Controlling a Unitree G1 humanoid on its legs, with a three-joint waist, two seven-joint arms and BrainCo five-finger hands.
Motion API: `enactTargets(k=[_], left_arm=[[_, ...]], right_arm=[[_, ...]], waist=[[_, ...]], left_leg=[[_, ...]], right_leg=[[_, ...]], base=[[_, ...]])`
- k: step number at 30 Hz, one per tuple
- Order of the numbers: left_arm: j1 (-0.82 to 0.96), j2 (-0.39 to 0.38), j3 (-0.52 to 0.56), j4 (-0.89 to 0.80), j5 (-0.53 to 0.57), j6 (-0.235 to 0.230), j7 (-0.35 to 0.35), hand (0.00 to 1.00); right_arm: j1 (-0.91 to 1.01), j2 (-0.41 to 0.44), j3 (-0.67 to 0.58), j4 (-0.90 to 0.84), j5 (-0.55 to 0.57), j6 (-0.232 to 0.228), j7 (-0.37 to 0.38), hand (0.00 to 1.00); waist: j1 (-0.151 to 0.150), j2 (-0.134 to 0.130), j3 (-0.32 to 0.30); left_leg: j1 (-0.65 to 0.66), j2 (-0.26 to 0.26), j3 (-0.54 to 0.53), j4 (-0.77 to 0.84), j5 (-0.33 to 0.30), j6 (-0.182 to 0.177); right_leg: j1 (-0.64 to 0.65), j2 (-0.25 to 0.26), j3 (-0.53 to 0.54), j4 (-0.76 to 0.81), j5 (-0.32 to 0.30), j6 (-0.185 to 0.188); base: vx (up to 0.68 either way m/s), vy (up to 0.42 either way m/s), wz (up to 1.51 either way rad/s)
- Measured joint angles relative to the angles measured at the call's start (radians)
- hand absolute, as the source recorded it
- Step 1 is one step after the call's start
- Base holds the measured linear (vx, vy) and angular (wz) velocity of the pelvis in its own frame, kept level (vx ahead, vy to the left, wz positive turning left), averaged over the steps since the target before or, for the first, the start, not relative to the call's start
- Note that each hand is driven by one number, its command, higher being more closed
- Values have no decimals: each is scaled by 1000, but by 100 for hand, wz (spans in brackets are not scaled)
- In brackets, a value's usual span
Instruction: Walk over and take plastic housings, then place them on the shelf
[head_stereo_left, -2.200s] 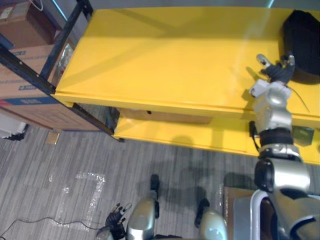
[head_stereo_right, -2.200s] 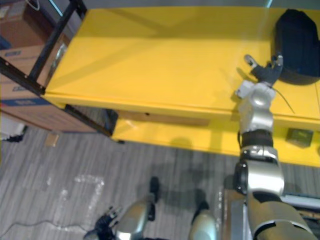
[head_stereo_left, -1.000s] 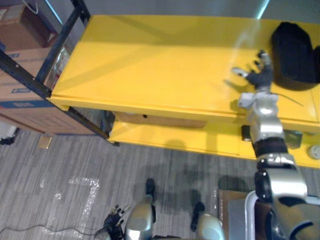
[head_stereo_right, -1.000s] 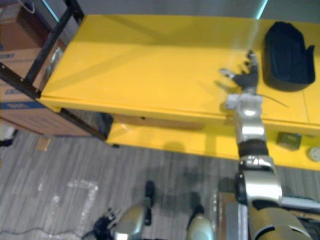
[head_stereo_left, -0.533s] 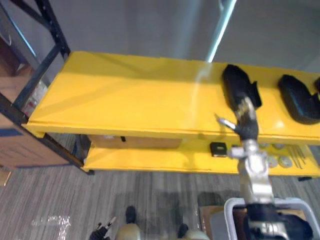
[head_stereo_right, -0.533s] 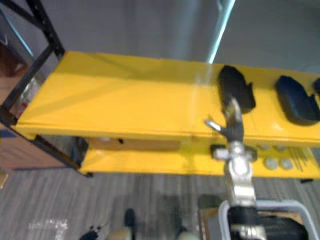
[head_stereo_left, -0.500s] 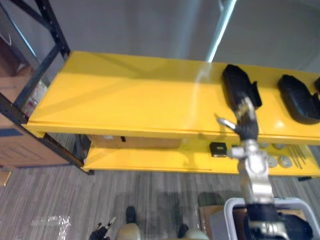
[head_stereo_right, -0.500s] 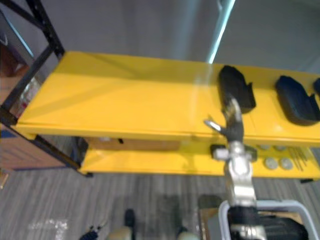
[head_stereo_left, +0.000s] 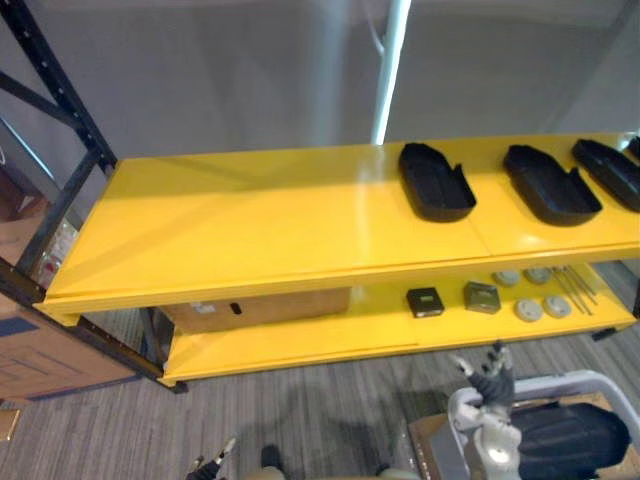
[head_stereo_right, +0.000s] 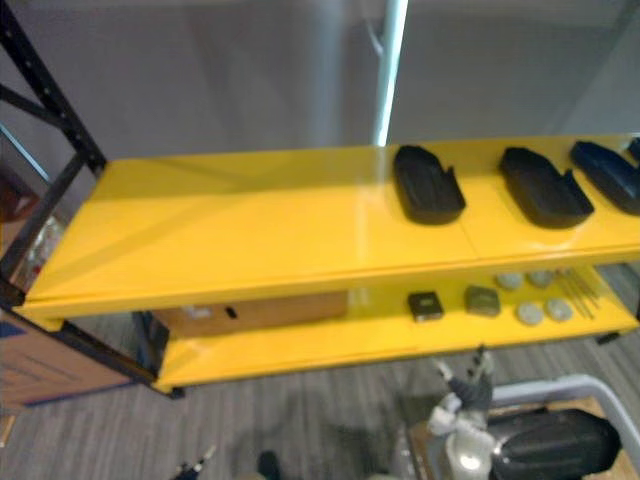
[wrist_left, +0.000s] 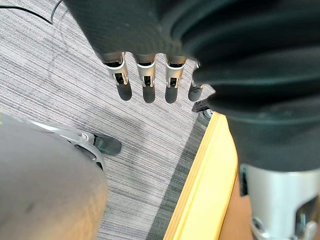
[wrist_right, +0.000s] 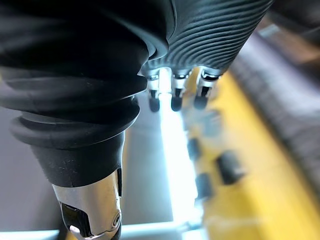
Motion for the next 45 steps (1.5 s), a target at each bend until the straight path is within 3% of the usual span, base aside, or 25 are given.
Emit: enactTargets(k=[8, 18, 21, 24, 26, 28, 31, 34, 38, 40, 45], left_arm=[[-21, -1, 9, 45, -6, 0, -8, 0], [-39, 20, 20, 85, 26, -4, -58, 0], [-50, 36, 19, 111, 73, -3, -81, 0], [-60, 45, 15, 116, 125, -2, -93, 0], [-69, 53, 1, 116, 154, 1, -94, 0], [-77, 61, -32, 116, 171, 2, -95, 0], [-116, 70, -108, 105, 169, 4, -95, 0], [-151, 43, -176, 66, 161, 16, -94, 0], [-167, 34, -236, 60, 148, 17, -94, 0], [-162, 24, -252, 60, 149, 18, -94, 0], [-151, 24, -261, 60, 173, -6, -118, 0]], right_arm=[[-38, 6, -96, 429, 123, 51, 62, 0], [-87, -9, -144, 525, 199, 49, 74, 0], [-94, -6, -160, 533, 236, 37, 113, 0], [-93, -5, -155, 532, 270, 3, 204, 0], [-90, -3, -97, 503, 250, -31, 264, 0], [-79, 1, -21, 398, 191, -48, 272, 0], [-51, 2, 87, 122, 107, -50, 256, 0], [-45, 1, 112, -59, 47, -49, 238, 0], [-48, -3, 113, -91, 37, -56, 241, 0], [-42, -7, 115, -101, 69, -58, 245, 0], [-44, -18, 140, -120, 117, -63, 243, 0]], waist=[[3, 2, 3], [17, -19, 9], [16, -28, 14], [9, -38, 19], [7, -39, 20], [3, -36, 19], [-1, -35, 18], [-3, -51, 10], [-19, -64, 1], [-32, -53, 5], [-31, -31, -5]], left_leg=[[48, -9, -31, -2, -16, -6], [51, -29, -58, -2, -22, -1], [51, -31, -54, -2, -26, -2], [61, -29, -38, -2, -33, -4], [78, -25, -10, -2, -43, -8], [90, -22, 19, -2, -50, -9], [99, -21, 57, -2, -61, -11], [100, -24, 76, -1, -70, -11], [101, -23, 83, -1, -75, -14], [102, -12, 89, -1, -75, -14], [103, 7, 113, -1, -75, -13]], right_leg=[[82, -5, -39, -25, -6, 1], [105, -25, -83, -23, -28, 12], [106, -27, -80, -23, -27, 15], [106, -26, -61, -23, -26, 16], [105, -24, -28, -23, -26, 15], [96, -23, 0, -23, -25, 16], [80, -24, 35, -21, -22, 17], [65, -25, 59, -20, -19, 18], [63, -23, 62, -21, -16, 17], [58, -9, 63, -21, 11, 10], [41, 9, 73, -20, 46, -8]], base=[[65, -2, 9], [1, -5, 11], [9, 0, -1], [25, 1, -16], [26, 13, -40], [21, 25, -45], [21, 32, -36], [39, 28, -22], [50, 6, -7], [31, -3, -10], [-43, -8, -15]])
